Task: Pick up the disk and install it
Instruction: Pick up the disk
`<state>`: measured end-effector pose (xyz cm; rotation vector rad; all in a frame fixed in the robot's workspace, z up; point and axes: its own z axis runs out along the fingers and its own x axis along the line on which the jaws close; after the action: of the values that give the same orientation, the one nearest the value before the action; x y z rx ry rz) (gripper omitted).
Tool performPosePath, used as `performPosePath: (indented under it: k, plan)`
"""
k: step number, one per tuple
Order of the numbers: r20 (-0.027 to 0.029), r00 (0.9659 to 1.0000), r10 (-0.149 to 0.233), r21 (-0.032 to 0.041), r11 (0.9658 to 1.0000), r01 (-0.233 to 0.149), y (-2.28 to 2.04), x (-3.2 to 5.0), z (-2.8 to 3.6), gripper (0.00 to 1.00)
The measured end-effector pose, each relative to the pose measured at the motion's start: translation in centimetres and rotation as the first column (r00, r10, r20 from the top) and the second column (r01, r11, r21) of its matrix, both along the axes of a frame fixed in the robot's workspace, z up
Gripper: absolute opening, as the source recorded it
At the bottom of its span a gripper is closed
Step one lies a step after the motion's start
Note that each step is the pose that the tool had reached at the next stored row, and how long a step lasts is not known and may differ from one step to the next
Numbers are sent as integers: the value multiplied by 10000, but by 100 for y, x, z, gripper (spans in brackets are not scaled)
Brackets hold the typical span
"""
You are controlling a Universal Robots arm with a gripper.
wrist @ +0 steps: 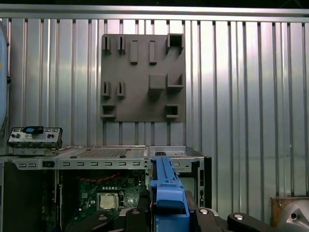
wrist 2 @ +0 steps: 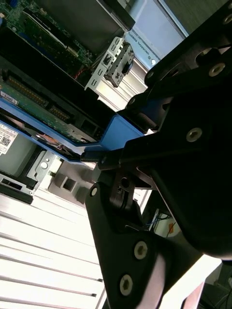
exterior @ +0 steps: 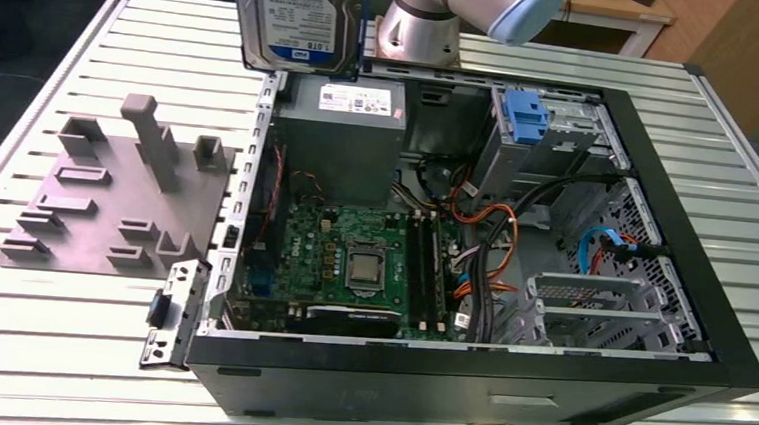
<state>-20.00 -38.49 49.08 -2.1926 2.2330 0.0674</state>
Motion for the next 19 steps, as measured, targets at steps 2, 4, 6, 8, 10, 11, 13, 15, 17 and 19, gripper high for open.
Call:
performPosePath:
  k: [2, 4, 6, 8, 10, 11, 13, 15, 17, 19]
  plan:
    - [-1, 10000, 1, -1, 10000, -1, -28, 1, 1, 37]
    - [-1, 10000, -1, -1, 10000, 1, -61, 0, 0, 37]
    - [1, 10000, 0, 0, 10000, 0, -86, 0, 0, 37]
    - [-1, 10000, 0, -1, 10000, 0, -90, 4, 0, 37]
    - [-1, 10000, 0, -1, 10000, 0, -90, 26, 0, 37]
    - [-1, 10000, 0, -1, 10000, 0, -90, 41, 1, 37]
    - [0, 10000, 0, -1, 10000, 0, -90, 73, 0, 37]
    - [0, 10000, 0, -1, 10000, 0, -90, 105, 0, 37]
    - [0, 10000, 0, 0, 10000, 0, -90, 137, 0, 37]
    - [-2, 10000, 0, -2, 10000, 0, -90, 171, 1, 37]
